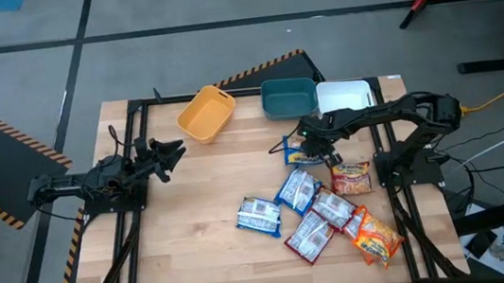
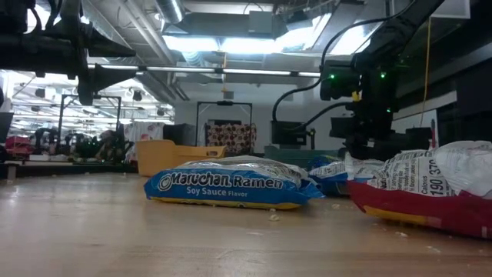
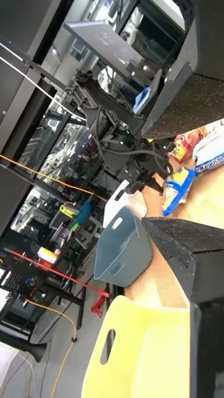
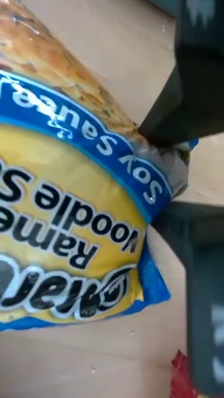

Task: Sort Maruchan noodles
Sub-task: Put the top right blue noodle pack into the yellow bin

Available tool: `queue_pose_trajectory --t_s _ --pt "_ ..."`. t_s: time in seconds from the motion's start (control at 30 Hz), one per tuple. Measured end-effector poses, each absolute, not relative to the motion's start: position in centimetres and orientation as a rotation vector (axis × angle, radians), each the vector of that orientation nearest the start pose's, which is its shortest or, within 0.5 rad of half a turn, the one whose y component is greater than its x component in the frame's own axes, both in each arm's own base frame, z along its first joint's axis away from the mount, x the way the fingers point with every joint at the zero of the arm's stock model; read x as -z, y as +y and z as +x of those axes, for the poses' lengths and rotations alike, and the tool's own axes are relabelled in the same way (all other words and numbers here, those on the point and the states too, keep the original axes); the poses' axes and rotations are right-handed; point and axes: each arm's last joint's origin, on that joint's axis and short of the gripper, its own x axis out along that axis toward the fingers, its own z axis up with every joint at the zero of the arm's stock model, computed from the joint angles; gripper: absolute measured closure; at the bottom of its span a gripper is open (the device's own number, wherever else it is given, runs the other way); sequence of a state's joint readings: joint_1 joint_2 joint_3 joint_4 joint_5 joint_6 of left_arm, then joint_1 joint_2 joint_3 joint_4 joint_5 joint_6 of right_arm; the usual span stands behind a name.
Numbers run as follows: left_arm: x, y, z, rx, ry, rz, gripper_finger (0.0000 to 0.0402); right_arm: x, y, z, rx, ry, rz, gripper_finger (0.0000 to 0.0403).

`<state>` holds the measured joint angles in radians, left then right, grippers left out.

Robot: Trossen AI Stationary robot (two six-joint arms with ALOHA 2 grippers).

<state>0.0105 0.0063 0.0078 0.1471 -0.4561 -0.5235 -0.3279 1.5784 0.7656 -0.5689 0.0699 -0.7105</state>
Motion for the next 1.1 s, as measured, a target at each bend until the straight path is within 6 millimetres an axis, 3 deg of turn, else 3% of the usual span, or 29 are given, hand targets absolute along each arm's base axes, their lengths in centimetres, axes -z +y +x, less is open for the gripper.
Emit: queue_pose_trajectory --t_s 0.17,0.43,0.63,0.8,0.97,1.1 --pt "-17.9 1.4 9.4 -0.417 -0.266 -0.547 0.0189 -14.0 -8.4 24.1 -0.129 1.417 -0.375 0.0363" --pt "-18.0 1.4 9.3 -0.414 -0.271 -0.569 0.0189 -16.5 -9.0 25.8 -0.109 1.386 -0.38 0.0398" --pt "-18.0 1.4 9.3 -0.413 -0.272 -0.57 0.0189 -19.4 -9.5 27.4 -0.095 1.317 -0.388 0.0401" --pt "-18.0 1.4 9.3 -0.413 -0.271 -0.57 0.0189 -22.9 -10.2 29.0 -0.072 1.237 -0.455 0.04" --pt "-18.0 1.4 9.4 -0.413 -0.271 -0.57 0.0189 -26.5 -12.9 29.6 0.013 1.174 -0.616 0.04" --pt "-18.0 1.4 9.3 -0.414 -0.271 -0.57 0.0189 -28.1 -16.4 28.5 0.121 1.19 -0.687 0.0399"
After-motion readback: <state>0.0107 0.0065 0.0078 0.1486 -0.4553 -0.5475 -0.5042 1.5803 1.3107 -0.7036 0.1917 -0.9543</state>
